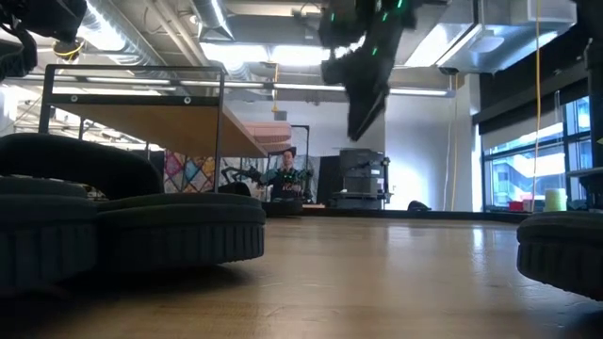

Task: Pick and place slides into the shelf
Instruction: Put the bottom right black slide under the shelf

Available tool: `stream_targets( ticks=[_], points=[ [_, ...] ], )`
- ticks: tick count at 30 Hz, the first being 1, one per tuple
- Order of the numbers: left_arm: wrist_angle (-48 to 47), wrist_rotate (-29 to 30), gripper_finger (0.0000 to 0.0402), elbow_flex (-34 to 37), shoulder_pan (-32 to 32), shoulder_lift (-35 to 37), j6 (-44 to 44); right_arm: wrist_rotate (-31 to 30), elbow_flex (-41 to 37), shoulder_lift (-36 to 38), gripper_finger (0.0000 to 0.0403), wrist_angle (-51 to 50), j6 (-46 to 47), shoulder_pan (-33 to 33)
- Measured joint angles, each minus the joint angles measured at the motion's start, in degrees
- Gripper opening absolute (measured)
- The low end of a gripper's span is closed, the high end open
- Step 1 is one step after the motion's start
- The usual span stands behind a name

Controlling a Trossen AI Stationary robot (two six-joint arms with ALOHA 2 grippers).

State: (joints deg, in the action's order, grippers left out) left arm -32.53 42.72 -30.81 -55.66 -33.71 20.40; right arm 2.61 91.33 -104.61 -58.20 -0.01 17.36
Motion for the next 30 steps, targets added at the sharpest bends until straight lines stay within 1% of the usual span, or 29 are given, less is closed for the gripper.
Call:
stream_targets(
  ticks=[4, 8, 17, 19, 23, 25, 30],
  points=[
    [0.0, -0.02, 0.0217, 0.0, 0.0, -0.02, 0.0, -0.01, 0.0, 2.9, 0.0157, -5.14, 7.89, -8.17],
    [0.0, -0.02, 0.0217, -0.02, 0.0, -0.02, 0.0, 0.01, 0.0, 5.13, 0.0157, -5.97, 20.56, -17.38],
    [0.0, 0.0, 0.0217, 0.0, 0.02, 0.0, -0.02, -0.04, -0.02, 5.43, 0.0157, -4.58, 59.02, -36.85],
    [0.0, -0.02, 0.0217, 0.0, 0.02, -0.02, -0.02, -0.63, -0.08, 5.3, 0.0157, -2.02, 63.66, -40.6],
    [0.0, -0.02, 0.0217, 0.0, 0.0, 0.0, -0.02, -2.52, -0.09, 4.57, 0.0157, 5.84, 66.17, -47.3],
    [0.0, -0.14, 0.0217, -0.01, 0.02, -0.01, -0.01, -4.04, -0.04, 4.05, 0.0157, 8.89, 69.6, -49.81],
    [0.0, -0.22, 0.0217, 0.0, 0.01, 0.0, 0.02, -4.55, -0.07, 2.25, 0.0157, 6.17, 86.36, -53.85]
  ],
)
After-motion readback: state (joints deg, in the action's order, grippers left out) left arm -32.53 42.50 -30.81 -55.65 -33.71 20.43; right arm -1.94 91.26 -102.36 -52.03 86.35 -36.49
